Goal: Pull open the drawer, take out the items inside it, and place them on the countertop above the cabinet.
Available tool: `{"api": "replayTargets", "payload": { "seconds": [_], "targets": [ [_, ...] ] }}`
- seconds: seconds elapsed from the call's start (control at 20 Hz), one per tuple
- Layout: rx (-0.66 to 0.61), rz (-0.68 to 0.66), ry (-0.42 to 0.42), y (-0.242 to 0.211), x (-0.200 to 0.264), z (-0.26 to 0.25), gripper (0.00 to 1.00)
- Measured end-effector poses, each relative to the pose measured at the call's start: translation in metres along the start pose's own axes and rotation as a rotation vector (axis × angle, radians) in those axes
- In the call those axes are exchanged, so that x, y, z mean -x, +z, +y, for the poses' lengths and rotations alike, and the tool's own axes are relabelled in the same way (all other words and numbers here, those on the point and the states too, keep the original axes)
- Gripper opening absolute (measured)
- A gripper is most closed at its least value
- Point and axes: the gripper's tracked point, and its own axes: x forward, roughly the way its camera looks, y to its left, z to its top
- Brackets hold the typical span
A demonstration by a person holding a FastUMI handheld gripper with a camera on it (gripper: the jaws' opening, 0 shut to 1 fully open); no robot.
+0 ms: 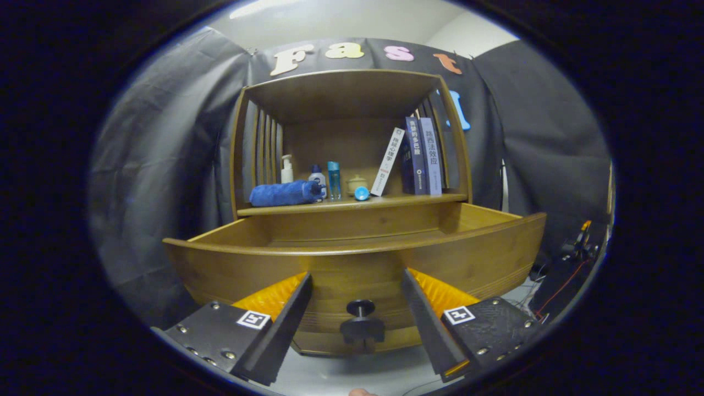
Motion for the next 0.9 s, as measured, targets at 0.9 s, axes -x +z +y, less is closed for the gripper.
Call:
{"api": "replayTargets", "payload": {
  "seconds": [0.9],
  "targets": [
    [-0.04, 0.035, 0.018, 0.01, -0.081, 0.001, 0.99]
  ]
}}
